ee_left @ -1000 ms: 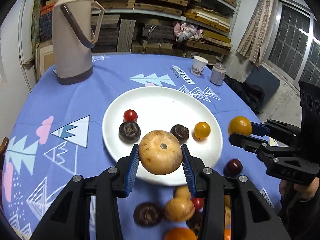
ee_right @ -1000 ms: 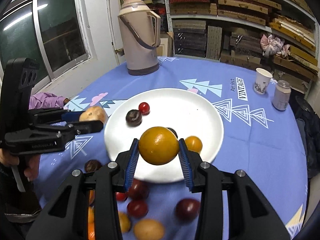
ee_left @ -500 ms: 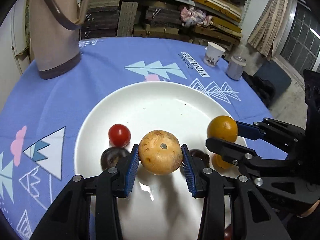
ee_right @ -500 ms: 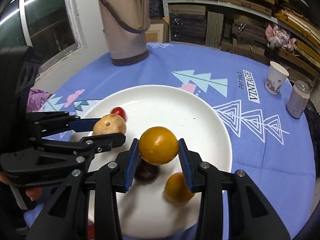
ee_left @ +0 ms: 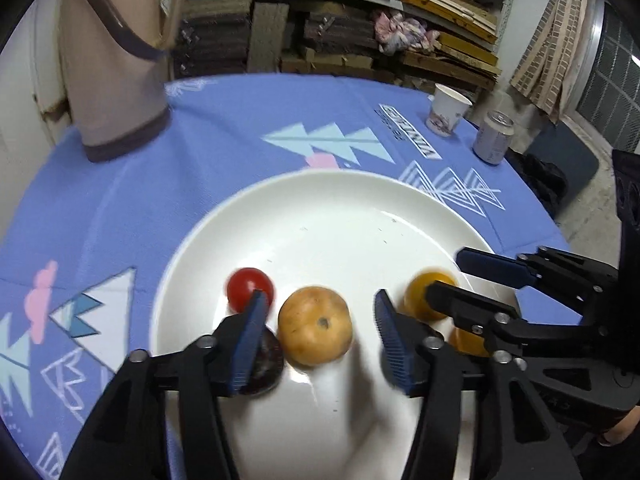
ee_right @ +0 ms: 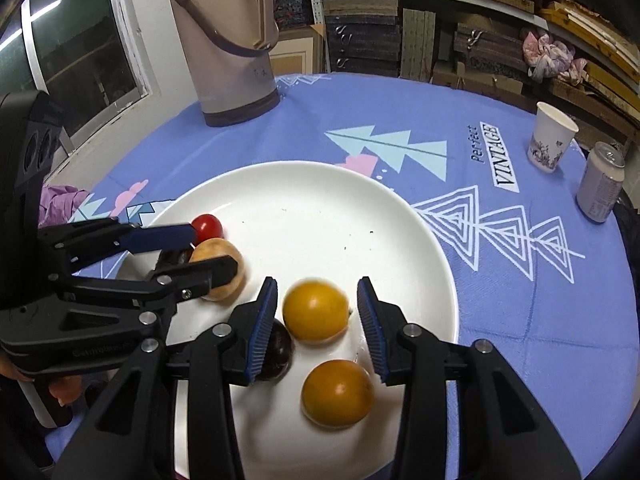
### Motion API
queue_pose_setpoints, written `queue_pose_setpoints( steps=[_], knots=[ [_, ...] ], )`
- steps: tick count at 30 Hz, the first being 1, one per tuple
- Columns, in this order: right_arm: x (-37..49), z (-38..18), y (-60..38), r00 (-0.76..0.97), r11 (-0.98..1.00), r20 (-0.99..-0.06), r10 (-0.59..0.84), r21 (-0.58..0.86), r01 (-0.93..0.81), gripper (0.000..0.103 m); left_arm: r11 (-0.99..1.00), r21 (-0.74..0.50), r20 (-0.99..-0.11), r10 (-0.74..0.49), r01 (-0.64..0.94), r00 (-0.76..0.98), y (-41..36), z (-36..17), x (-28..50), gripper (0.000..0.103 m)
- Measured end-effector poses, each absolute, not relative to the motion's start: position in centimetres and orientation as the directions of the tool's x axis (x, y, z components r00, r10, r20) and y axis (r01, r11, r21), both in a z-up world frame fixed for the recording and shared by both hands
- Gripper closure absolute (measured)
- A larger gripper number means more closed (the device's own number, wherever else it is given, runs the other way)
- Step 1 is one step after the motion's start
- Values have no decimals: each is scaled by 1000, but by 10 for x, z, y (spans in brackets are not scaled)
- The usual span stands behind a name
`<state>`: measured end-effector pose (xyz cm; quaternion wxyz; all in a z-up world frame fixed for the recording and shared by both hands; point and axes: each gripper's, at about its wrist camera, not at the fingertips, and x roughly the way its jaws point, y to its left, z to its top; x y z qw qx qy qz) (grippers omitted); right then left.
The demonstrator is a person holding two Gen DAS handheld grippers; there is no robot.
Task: Organize fruits
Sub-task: 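Carry the yellow tomato and pale yellow fruit onto the white plate, open both tools, then withdraw both open tools from the plate toward the fruit cluster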
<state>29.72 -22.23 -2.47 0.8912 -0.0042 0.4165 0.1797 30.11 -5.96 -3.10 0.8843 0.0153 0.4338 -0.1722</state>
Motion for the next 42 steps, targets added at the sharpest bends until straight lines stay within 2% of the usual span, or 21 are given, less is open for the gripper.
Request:
queue_pose_setpoints(
  steps=[3, 5, 8, 11, 18, 23, 28, 31, 34, 42],
  knots=[
    [287, -20, -226, 608, 942, -734, 303, 135, -308, 52, 938, -142, -775, -304, 316, 554, -55, -26, 294, 36],
    [276, -15, -232, 635, 952, -720, 280, 122, -281, 33, 936, -157, -782, -313, 315, 539, -50, -23, 287, 27],
    [255, -6, -243, 676, 963, -692, 252, 113, -243, 15, 932, -175, -778, -328, 316, 536, -41, -18, 272, 22],
    [230, 1, -256, 699, 971, -677, 231, 114, -210, 8, 934, -171, -773, -325, 315, 545, -33, -13, 254, 17],
    [164, -4, -266, 687, 971, -688, 235, 141, -190, 6, 934, -173, -769, -326, 312, 550, -13, -12, 205, 16],
    [122, -13, -276, 605, 906, -677, 419, 354, -232, 6, 931, -172, -768, -331, 321, 549, -5, -15, 173, 16],
    [93, -22, -264, 598, 939, -724, 345, 270, -214, 6, 932, -174, -770, -330, 318, 546, 3, -19, 140, 16],
    [75, -24, -258, 594, 931, -718, 364, 276, -237, 6, 934, -167, -772, -323, 316, 547, 7, -22, 122, 16],
    [55, -23, -251, 600, 926, -706, 376, 264, -270, 6, 934, -163, -774, -321, 318, 546, 9, -24, 108, 8],
    [31, -27, -230, 555, 889, -698, 452, 300, -347, 6, 926, -164, -787, -331, 340, 521, 11, -32, 84, 8]
  ],
)
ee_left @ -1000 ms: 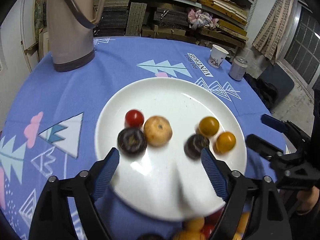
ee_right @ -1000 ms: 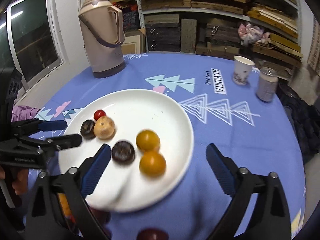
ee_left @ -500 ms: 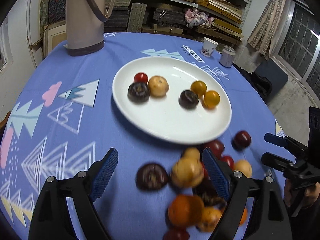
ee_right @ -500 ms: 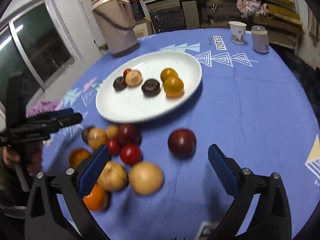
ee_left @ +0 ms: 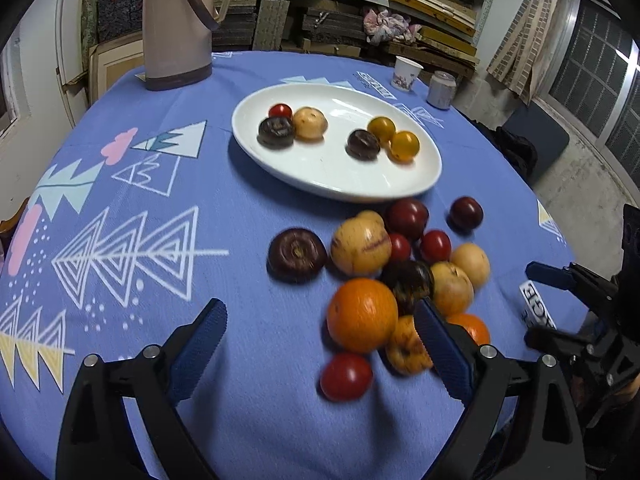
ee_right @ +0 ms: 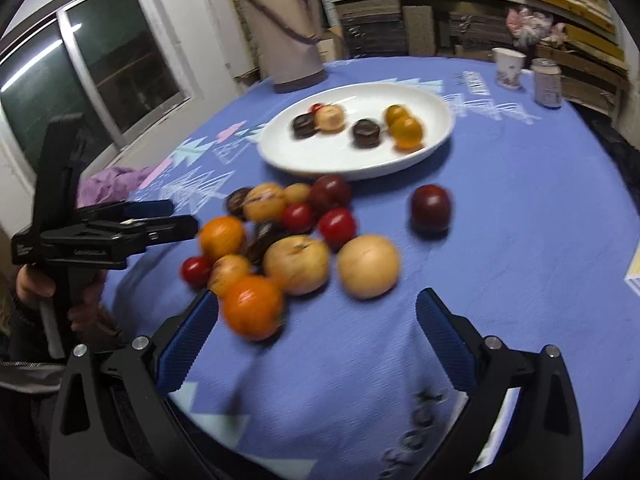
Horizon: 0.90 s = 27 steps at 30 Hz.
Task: Organize fruits
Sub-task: 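Withdraw both open tools from the plate toward the fruit cluster, then grasp a mandarin orange with the right tool while the left tool grasps another mandarin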
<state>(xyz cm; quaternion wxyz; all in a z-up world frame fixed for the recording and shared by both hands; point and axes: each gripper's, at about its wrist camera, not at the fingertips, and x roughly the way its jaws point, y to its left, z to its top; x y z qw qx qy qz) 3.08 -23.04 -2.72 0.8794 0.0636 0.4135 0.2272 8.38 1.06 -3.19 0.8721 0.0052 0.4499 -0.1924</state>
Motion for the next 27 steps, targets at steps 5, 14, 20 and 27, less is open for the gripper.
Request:
queue_pose_setpoints(
  steps=[5, 14, 20, 27],
  knots=[
    [28, -36, -209, 511, 860, -701, 497, 315, -402, 15, 926, -152, -795, -322, 345, 514, 11, -37, 80, 8],
    [42, -60, -179, 433, 840, -745, 507, 314, -442, 49, 930, -162, -813, -315, 330, 489, 16, -46, 85, 8],
    [44, -63, -179, 437, 843, -751, 496, 296, -449, 62, 929, -160, -817, -315, 334, 484, 13, -47, 86, 8],
    [39, -61, -187, 440, 846, -750, 493, 295, -444, 62, 919, -149, -817, -322, 365, 479, -1, -45, 83, 8]
  ],
)
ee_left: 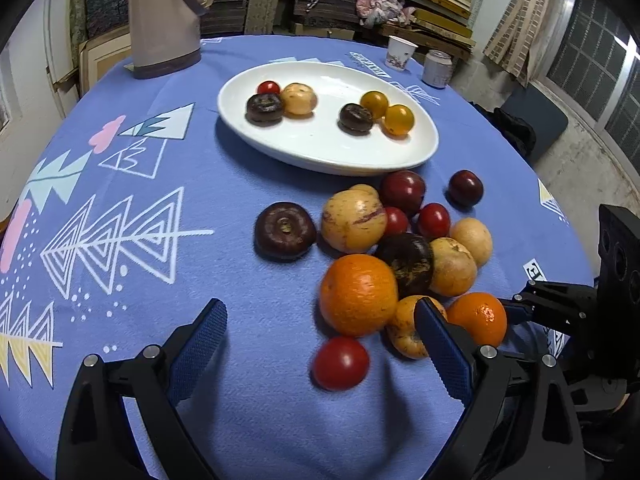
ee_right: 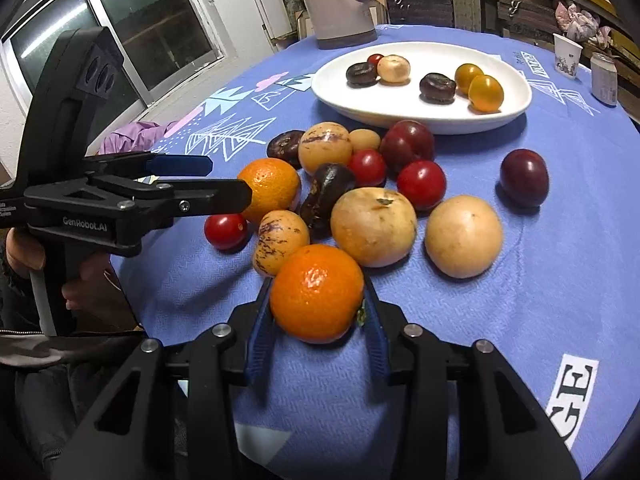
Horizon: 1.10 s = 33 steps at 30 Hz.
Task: Organize fruits
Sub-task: 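Grasp a mandarin orange with the right tool while the left tool grasps another mandarin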
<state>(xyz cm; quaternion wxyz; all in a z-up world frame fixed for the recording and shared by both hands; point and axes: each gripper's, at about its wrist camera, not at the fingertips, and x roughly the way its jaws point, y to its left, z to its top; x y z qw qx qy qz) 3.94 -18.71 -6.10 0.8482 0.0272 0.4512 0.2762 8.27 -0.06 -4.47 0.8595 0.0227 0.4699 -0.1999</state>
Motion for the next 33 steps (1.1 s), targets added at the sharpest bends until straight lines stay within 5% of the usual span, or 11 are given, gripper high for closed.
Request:
queue_pose_setpoints(
  steps=[7, 14, 20, 23, 27, 29, 33],
  knots=[
    [37, -61, -191, 435, 843, -750, 498, 300, -447, 62, 912, -149, -813, -333, 382, 477, -12, -54, 87, 10],
    [35, -62, -193, 438, 844, -749, 497, 301, -443, 62, 873, -263, -788, -439, 410, 431, -7, -56, 91, 58],
    [35, -61, -192, 439, 847, -753, 491, 294, -443, 62, 825, -440, -760, -552, 354, 342, 15, -67, 103, 49],
    [35, -61, -191, 439, 847, -753, 490, 294, -442, 62, 855, -377, -779, -500, 355, 378, 11, -66, 100, 39],
    [35, -62, -190, 441, 849, -754, 487, 289, -443, 62, 870, -259, -798, -438, 420, 414, -14, -65, 93, 43],
    [35, -62, -191, 439, 848, -753, 489, 294, -441, 62, 863, -220, -793, -430, 455, 432, -22, -64, 91, 56],
    [35, -61, -193, 448, 851, -748, 489, 296, -435, 62, 868, -157, -795, -394, 472, 460, -27, -63, 88, 57]
  ],
)
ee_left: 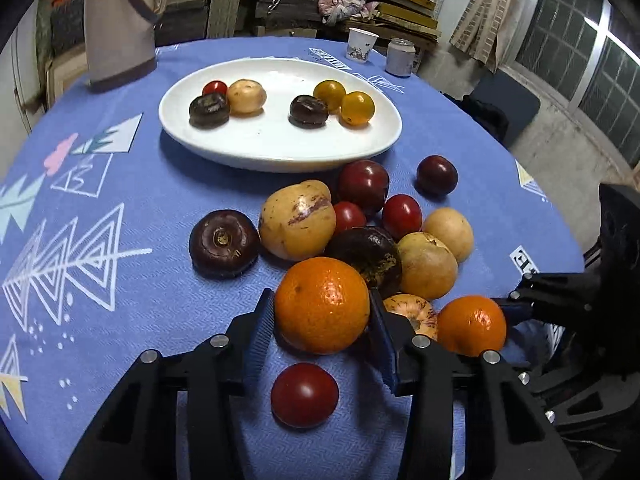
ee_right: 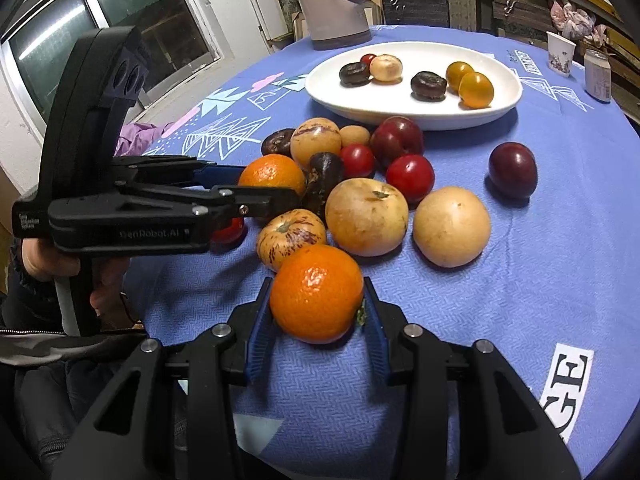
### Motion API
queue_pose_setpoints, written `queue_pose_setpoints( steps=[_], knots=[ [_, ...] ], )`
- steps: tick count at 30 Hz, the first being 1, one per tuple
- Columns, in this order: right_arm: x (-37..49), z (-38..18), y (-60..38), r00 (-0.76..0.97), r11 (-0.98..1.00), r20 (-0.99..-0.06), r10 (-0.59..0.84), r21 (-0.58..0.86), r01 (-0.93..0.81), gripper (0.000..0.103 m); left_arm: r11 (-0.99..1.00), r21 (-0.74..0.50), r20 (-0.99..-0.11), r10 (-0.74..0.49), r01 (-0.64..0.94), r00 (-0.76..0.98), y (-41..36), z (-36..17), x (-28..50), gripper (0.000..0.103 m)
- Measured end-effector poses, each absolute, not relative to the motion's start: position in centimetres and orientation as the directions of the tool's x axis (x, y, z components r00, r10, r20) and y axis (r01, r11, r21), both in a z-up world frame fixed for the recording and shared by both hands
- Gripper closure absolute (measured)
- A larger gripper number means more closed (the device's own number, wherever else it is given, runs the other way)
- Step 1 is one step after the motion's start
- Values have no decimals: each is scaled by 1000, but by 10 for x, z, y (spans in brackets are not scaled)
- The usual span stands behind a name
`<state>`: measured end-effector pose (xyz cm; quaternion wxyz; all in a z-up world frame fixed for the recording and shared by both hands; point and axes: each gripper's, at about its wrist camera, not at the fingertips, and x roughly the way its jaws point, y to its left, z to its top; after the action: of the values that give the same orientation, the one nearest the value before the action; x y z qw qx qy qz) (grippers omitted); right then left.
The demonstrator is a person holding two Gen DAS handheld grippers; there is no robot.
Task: Organize fruits
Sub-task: 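Grasp a mandarin orange with the right tool while the left tool grasps another mandarin, then carry both mandarin oranges onto the white plate and open both tools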
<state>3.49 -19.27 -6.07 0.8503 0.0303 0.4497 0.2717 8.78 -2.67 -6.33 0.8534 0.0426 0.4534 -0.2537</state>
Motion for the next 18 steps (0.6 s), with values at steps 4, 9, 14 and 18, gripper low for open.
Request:
queue_pose_setpoints(
  steps=[4, 9, 14, 18],
  knots=[
    [33, -56, -196, 453, 845, -737, 502, 306, -438, 62, 877, -125, -783, -375, 464, 496, -22, -58, 83, 57],
    [31, -45, -202, 478, 849, -722, 500, 299, -436, 62, 888, -129, -749, -378, 441, 543, -10, -40, 77, 57],
    [30, -35, -207, 501, 854, -711, 494, 289, -433, 62, 895, -107, -741, -362, 434, 565, -5, -28, 75, 57],
    [31, -23, -212, 529, 860, -698, 483, 266, -435, 62, 899, -90, -735, -350, 428, 581, -5, -21, 75, 57]
  ],
)
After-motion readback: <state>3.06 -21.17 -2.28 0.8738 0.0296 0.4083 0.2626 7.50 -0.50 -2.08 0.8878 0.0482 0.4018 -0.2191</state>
